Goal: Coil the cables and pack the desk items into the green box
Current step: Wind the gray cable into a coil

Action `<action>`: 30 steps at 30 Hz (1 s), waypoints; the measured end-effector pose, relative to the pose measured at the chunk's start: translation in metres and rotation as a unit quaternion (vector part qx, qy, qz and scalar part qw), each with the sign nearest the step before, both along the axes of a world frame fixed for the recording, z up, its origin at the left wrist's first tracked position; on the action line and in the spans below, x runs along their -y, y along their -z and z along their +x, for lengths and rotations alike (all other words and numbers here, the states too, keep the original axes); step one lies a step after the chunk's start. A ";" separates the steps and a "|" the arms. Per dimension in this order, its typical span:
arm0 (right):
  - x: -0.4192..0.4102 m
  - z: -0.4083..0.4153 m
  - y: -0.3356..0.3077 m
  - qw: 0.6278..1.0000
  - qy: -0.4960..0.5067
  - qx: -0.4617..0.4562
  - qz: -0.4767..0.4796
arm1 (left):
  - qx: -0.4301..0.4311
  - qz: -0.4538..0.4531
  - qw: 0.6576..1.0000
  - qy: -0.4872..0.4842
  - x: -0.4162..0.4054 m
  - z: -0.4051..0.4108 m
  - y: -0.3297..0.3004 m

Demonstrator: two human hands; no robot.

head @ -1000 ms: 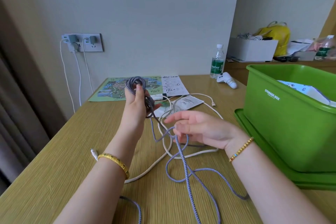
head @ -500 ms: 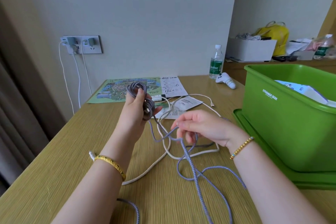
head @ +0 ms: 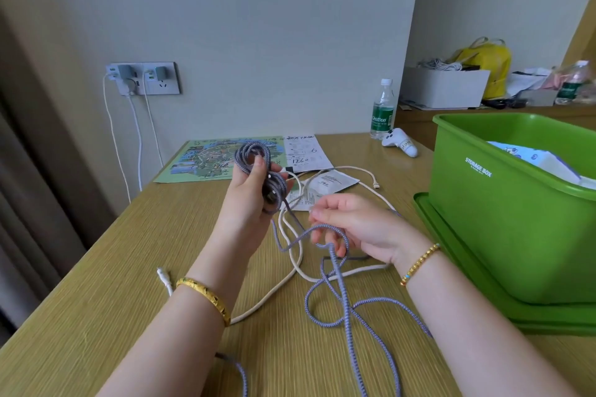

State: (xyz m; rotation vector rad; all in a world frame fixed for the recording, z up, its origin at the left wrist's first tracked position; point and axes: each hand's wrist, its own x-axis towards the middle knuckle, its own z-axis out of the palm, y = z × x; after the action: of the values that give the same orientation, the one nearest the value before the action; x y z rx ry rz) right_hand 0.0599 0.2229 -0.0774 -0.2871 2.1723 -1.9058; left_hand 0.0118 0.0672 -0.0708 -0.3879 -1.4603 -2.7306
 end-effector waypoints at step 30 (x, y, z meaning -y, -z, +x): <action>-0.028 -0.004 -0.010 0.991 0.056 -0.122 -0.021 | -0.154 -0.511 0.838 0.114 0.020 -0.004 0.011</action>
State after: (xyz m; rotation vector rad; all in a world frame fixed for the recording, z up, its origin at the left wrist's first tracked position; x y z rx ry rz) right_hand 0.0564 0.2505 -0.0677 -0.4361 2.3491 -2.0745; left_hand 0.0079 0.0474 -0.0819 -0.9869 -2.7319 -1.5790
